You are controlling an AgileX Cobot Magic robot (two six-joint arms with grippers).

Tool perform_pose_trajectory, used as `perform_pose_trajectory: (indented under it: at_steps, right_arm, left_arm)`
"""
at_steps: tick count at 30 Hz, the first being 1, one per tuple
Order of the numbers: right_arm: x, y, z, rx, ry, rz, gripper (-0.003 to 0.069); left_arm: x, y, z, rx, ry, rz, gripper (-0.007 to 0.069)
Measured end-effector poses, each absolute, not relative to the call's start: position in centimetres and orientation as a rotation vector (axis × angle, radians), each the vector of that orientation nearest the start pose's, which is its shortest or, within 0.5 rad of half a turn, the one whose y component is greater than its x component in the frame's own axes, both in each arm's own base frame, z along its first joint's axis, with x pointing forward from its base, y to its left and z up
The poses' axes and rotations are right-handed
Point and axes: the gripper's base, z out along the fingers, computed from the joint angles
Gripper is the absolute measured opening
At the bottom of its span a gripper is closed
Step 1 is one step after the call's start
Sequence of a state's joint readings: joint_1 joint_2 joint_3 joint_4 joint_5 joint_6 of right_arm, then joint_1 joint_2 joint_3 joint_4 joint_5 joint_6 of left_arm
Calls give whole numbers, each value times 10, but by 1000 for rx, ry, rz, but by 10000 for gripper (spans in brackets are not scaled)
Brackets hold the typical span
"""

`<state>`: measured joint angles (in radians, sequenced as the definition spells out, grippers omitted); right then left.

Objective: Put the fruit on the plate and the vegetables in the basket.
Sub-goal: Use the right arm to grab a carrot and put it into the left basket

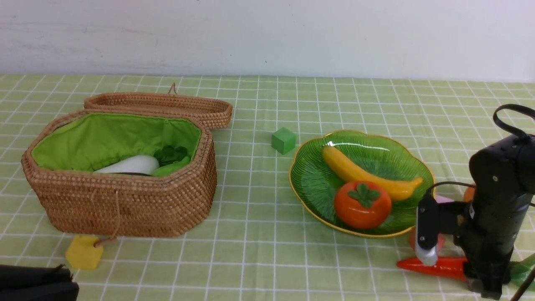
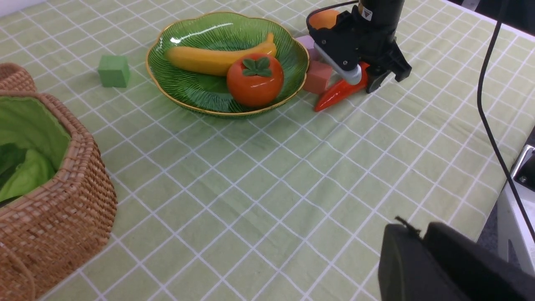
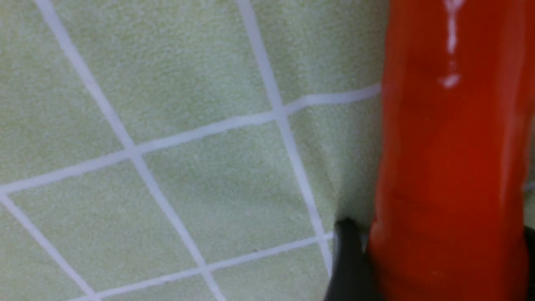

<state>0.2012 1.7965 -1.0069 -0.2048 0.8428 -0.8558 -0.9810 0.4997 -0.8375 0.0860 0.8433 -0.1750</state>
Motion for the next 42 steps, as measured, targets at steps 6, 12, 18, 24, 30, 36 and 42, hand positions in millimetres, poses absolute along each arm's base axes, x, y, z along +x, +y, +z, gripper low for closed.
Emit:
perform_pose_trajectory:
  at_steps: [6,12,18,24,30,36,42]
  right_arm:
    - [305,50,155,-1781,2624,-235,403]
    - [293,65,165,-1793,2630,-166,403]
    - [281,67,187,-1746,2649,-115,403]
    - [272,67,201,-1702,2676,-79,403]
    - [267,68,213,-1655,2665,-57,403]
    - [265,68,216,-1649,2668,-48,403]
    - [262,70,219,-1625,2676,-5,403]
  left_arm:
    - [45,-57,379,816,1875,-639,59]
    - [45,-57,379,816,1875,-639,59]
    - [46,-57,379,816,1874,-638,59]
    - [46,-57,379,816,1874,-638,60]
    - [46,-57,379,816,1874,-638,65]
    - [46,-57,379,816,1874,-638,69]
    - [46,-57,379,816,1874,-637,69]
